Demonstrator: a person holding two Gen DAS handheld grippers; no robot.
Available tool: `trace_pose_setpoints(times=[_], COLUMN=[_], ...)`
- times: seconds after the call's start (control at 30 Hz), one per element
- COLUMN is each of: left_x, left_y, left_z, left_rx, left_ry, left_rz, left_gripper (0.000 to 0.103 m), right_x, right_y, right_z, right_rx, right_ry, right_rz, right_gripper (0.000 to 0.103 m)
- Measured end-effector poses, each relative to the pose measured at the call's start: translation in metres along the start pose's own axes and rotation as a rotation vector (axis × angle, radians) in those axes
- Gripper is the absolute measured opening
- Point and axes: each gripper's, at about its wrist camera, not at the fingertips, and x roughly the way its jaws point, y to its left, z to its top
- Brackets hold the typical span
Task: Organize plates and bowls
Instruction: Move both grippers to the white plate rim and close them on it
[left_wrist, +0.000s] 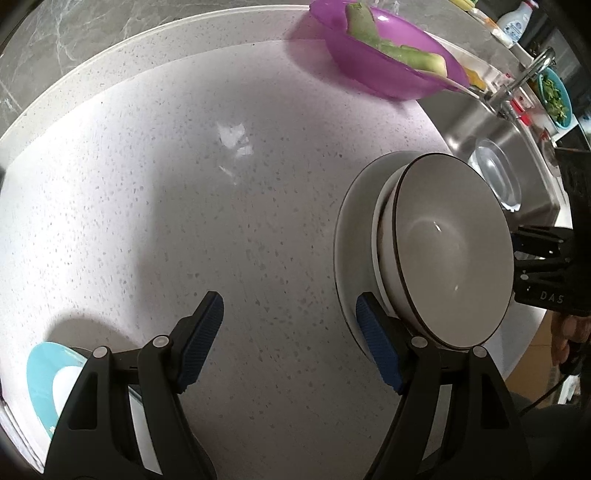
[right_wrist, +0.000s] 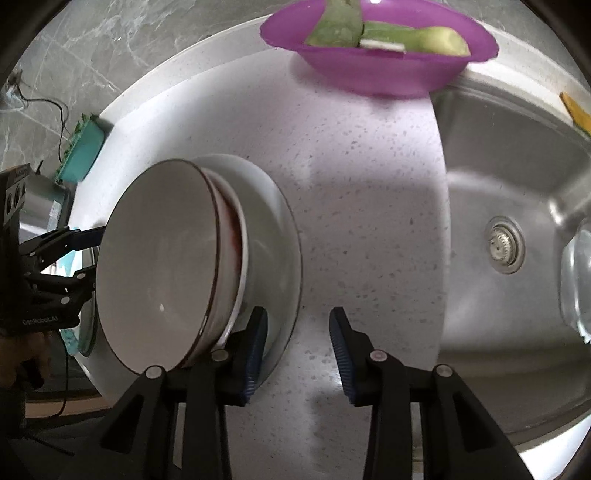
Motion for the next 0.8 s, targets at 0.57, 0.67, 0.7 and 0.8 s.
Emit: trace_pose_setpoints(times=[0.57,0.67,0.7,0.8], left_x=[0.036,0.043,0.043,0.043], left_y=[-0.014,-0.025,-0.027,-0.031], left_z=[0.024,0.026,0.025,0.025], left_rx=[0.026,0.036,0.044,0.041], left_ry=[0.041,0.056,0.052,0.046], left_rz=[-0.098,-0.115,-0.104,-0.097], left_gripper=[0.025,0.012,0.012,0.012], right_x=[0.018,0.017,0.017,0.016], right_y=[0.001,0.003,0.003,0.004], right_z=[-0.005,-0.005,-0.004,-0.004], right_rx=[0.048,0.040,0.038,0.034], right_ry=[-0.034,-0.039,-0.040,-0.039], right_rz=[0.082,0.062,0.058,0.043], right_gripper=[0.025,0.022,0.022,0.021])
